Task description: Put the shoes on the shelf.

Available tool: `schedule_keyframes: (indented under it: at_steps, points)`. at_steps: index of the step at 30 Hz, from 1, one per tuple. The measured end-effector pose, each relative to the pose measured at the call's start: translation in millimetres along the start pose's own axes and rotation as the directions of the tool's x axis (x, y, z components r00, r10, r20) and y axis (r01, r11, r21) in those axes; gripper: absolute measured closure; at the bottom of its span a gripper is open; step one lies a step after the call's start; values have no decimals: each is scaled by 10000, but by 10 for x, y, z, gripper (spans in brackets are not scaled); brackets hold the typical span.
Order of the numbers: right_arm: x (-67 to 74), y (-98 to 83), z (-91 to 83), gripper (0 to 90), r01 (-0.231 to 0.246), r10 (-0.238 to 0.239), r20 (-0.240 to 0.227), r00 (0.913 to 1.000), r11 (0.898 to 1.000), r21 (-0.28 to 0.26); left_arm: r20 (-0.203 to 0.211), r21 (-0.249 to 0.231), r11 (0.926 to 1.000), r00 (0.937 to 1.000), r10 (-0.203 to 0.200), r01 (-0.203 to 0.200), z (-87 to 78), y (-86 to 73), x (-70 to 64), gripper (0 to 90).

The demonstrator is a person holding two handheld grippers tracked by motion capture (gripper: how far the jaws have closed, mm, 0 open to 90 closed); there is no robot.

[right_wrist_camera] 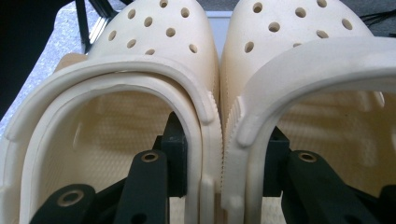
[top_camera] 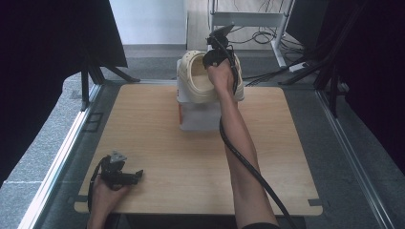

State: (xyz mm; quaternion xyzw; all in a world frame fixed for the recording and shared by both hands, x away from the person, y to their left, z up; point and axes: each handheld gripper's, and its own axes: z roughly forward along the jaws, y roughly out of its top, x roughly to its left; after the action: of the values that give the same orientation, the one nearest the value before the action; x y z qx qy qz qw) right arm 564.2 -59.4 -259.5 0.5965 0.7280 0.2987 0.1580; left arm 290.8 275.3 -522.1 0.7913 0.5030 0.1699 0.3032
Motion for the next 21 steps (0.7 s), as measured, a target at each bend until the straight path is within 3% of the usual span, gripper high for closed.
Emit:
schedule_keyframes:
  at_steps: [12,21]
  points:
    - [21,97,317,639,-158,160,88,9998,9996,-222,20,-1,10000,10000,25,-25,2,2,-2,0]
    - [-4,53,496,611,-68,71,83,9999,9995,-320,-19,-72,10000,10000,39,-39,11,4,-8,0]
